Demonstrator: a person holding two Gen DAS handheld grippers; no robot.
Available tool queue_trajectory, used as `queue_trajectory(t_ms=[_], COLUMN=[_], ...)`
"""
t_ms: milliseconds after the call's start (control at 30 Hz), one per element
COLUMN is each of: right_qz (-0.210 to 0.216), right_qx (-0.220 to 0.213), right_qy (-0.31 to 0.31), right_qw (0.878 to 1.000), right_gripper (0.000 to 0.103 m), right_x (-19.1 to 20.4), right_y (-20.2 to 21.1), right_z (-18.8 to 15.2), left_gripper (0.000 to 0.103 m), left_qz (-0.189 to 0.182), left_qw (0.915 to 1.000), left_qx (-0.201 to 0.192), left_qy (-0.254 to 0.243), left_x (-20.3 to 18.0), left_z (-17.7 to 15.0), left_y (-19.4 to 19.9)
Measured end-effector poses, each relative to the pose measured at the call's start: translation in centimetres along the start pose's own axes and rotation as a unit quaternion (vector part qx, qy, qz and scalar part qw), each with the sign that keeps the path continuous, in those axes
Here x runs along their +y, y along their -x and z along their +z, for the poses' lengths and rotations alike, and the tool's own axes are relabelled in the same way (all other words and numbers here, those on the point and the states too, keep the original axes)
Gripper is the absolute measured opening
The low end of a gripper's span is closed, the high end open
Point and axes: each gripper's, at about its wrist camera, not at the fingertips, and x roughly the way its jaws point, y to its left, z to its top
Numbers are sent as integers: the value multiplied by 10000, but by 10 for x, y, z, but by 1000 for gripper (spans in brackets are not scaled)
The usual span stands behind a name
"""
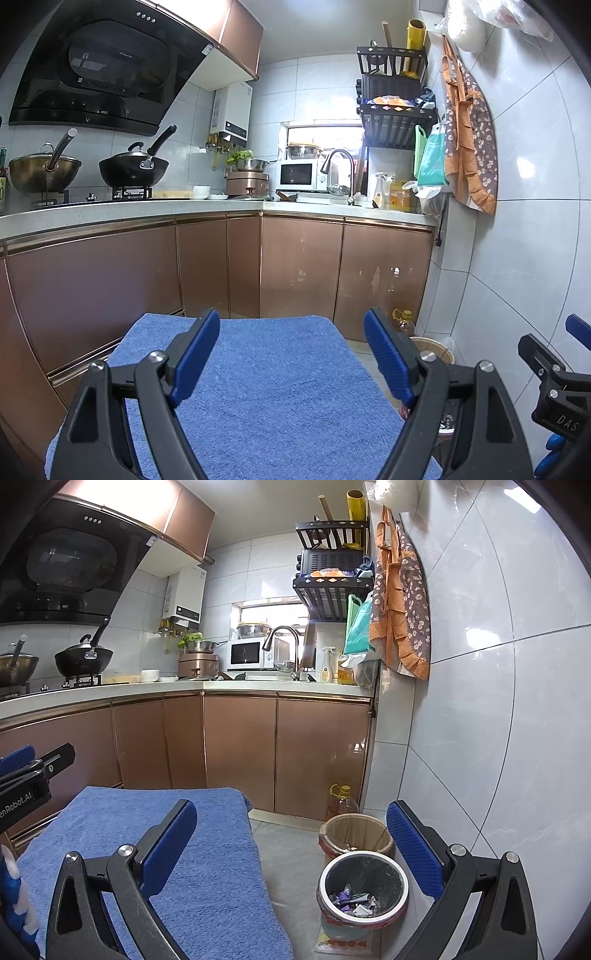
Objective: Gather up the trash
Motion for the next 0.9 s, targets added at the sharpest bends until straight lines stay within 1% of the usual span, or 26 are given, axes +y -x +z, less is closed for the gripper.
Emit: queue_trajectory(t_ms=[467,900], right_qz=[19,27], right_qx=[-4,-21], right_qy=[-2,-11], right_qw=[10000,10000], right_gripper=[103,103], right_x=[2,3], right_y=[1,2], right_z=[-1,-2], left_gripper=[80,80], left_qz=[-32,13], left_qw=[10000,10000], left_qx=[-8,-23], left_qy=[-45,-31], left_x=[-2,-4], left_z=[-2,-3], left_y=[4,6])
